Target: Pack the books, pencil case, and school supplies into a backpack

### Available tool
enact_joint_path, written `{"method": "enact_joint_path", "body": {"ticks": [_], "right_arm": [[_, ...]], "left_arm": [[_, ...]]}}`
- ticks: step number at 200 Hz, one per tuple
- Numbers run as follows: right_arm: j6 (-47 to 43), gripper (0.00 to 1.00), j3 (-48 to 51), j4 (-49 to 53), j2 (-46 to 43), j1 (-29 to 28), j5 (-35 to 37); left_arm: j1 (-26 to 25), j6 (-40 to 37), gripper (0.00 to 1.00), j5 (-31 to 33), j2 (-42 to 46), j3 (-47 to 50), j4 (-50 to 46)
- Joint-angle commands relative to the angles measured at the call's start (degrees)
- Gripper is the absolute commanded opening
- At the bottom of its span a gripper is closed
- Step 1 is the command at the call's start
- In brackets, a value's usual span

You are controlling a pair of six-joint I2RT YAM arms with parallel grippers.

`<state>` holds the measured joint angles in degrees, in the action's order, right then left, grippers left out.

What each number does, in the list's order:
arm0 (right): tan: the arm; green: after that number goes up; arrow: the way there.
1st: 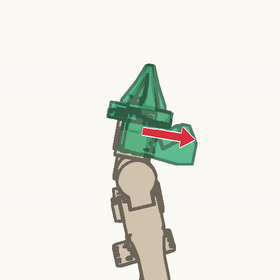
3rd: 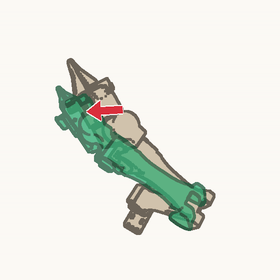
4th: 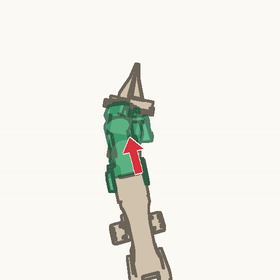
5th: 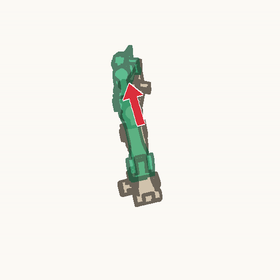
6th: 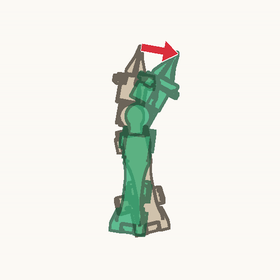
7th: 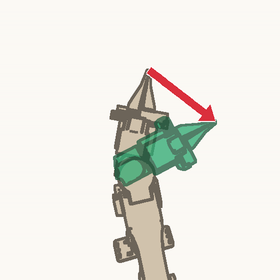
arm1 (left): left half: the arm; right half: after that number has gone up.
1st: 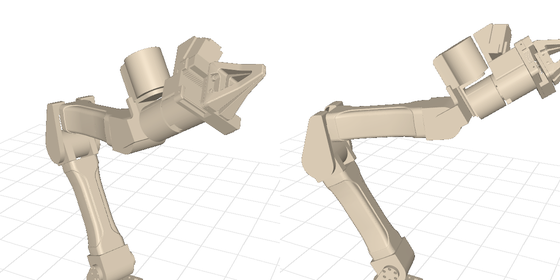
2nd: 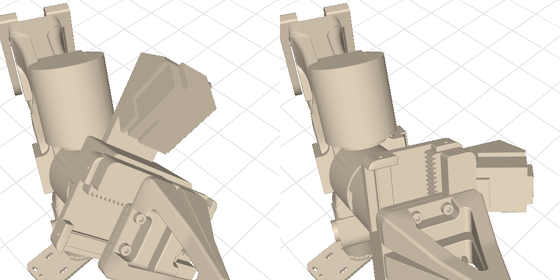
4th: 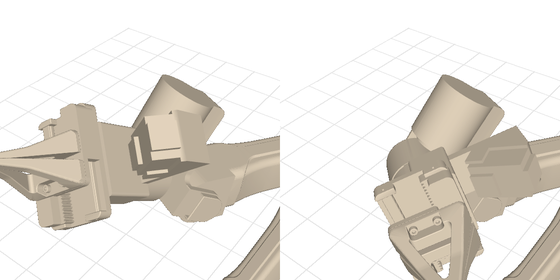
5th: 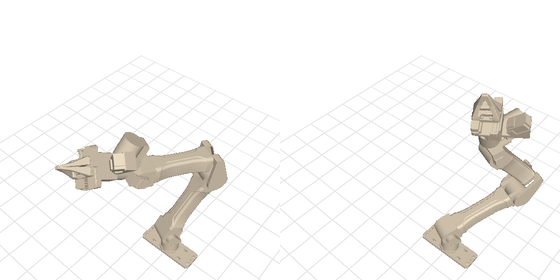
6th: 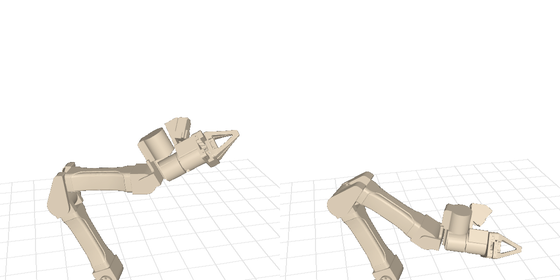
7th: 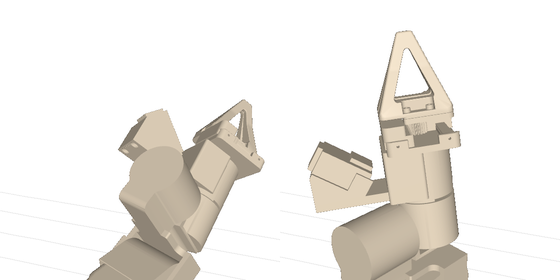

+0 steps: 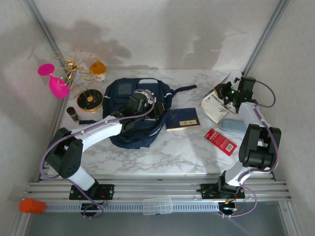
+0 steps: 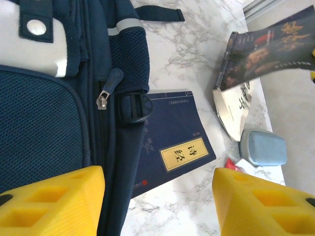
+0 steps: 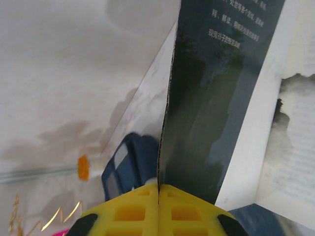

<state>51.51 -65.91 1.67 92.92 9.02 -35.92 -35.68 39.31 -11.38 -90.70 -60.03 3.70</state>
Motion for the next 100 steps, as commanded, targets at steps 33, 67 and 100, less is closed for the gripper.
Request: {"method": "enact_joint_path", "body": {"ticks": [33,67,100], "right_arm": [[-9.11,0.0,6.55,9.19,-4.34,0.63,-7.16],[-17.58,0.0,8.33,17.72,-2.94,0.48,-3.74],[-22.71,0.16,7.31,23.19,-3.67,2.01,11.75]], "left_arm": [[0.7,3.05,0.59,0.3,4.15,3.3,3.25],[0.69,3.89,0.59,0.16,4.32,4.11,3.97],[0.61,4.11,0.59,-1.63,2.75,3.89,5.31]]}}
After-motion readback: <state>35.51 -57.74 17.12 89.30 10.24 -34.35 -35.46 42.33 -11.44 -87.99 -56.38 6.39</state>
